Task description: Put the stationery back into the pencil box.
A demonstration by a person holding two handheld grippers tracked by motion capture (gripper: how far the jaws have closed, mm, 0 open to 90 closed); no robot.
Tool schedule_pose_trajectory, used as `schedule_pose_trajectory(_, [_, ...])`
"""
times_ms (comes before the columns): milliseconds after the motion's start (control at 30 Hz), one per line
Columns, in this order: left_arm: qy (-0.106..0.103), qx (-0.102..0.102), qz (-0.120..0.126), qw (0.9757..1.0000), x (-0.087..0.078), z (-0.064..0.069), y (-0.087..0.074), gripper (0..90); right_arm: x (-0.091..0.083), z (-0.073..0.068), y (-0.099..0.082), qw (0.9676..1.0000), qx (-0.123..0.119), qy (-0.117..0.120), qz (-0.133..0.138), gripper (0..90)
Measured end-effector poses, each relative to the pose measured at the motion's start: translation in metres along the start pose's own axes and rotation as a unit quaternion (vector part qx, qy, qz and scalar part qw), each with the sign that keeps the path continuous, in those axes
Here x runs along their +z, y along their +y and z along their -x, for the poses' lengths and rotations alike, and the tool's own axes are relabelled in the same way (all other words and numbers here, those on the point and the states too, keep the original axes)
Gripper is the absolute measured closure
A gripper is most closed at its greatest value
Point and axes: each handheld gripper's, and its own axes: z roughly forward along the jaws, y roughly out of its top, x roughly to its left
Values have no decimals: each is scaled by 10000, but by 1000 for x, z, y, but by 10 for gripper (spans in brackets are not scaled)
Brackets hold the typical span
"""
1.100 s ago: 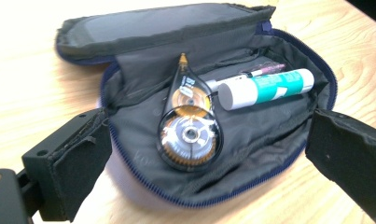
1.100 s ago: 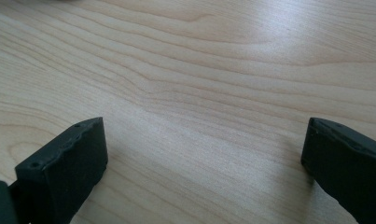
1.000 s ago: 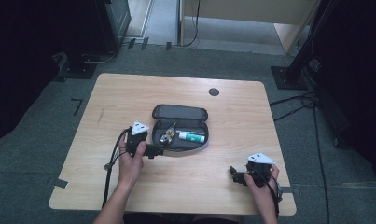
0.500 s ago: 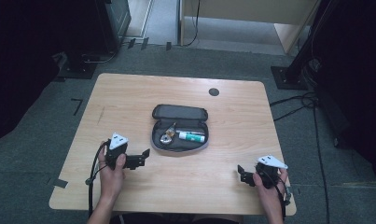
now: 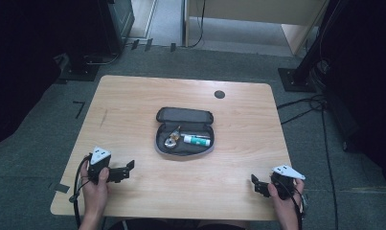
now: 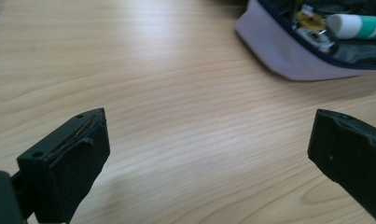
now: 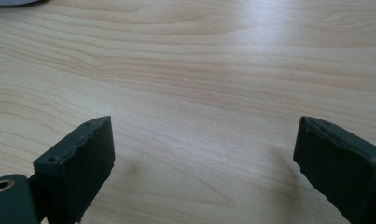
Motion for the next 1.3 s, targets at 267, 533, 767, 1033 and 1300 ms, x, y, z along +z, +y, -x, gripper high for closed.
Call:
schedule_pose_trajectory(267, [230,-115,-78,9996,-16,-23,-21,0,-4,9,-8,9998,122,-122,-41,53])
schedule_pose_trajectory(533, [467,-119,-109,9988,-30,-38,-34,0,-8,10,-13,9997,93,-229,-73,57])
schedule_pose_trajectory(767, [628,-41,-245,9977,-34,-52,-37,0,-10,11,-15,9994,5,-334,-115,54])
schedule_pose_trajectory(1033, [704,92,-424,9966,-27,-49,-35,0,-10,10,-15,9993,-2,-342,-127,49])
schedule_pose_trajectory(1300, [867,369,-744,9928,-20,-43,-33,0,-10,10,-15,9993,9,-349,-127,50])
